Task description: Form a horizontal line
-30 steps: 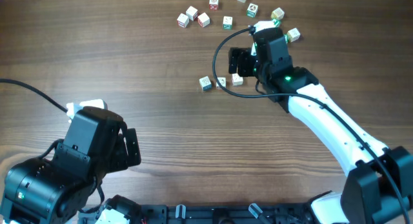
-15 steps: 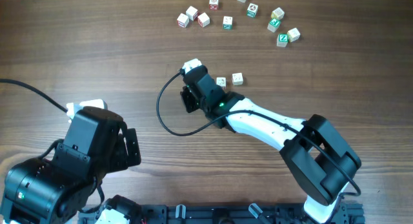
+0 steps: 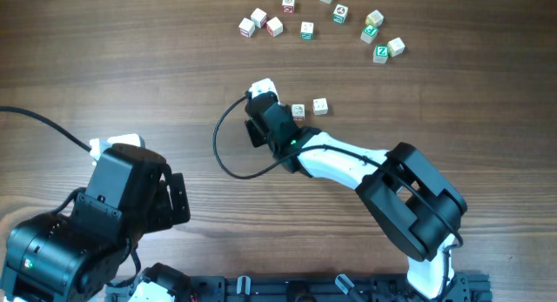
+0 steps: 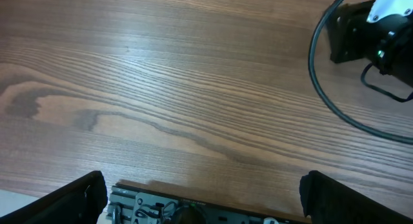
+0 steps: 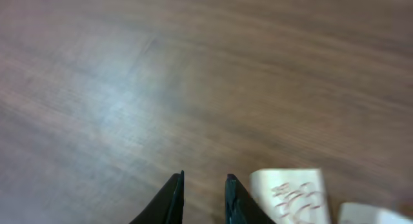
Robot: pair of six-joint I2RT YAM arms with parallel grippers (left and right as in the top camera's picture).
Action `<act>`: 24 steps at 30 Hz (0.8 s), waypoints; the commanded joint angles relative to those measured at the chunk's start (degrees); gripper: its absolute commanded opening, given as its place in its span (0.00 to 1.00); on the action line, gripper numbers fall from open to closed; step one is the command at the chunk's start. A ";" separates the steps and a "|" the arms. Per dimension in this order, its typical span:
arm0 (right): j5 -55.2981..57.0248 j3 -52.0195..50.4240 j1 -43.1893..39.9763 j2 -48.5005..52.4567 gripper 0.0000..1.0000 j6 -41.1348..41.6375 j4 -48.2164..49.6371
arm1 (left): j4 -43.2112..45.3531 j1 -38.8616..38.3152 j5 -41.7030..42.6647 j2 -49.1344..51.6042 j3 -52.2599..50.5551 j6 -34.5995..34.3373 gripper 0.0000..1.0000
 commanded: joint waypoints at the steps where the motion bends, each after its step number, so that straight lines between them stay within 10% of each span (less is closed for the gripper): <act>1: 3.50 0.09 -1.38 0.98 0.22 0.11 0.55 | -0.02 -0.02 -0.15 -0.09 -0.13 0.46 1.00; 24: -4.66 0.07 -2.12 1.09 0.05 -2.54 -1.31 | -0.02 -0.02 -0.15 -0.09 -0.13 0.46 1.00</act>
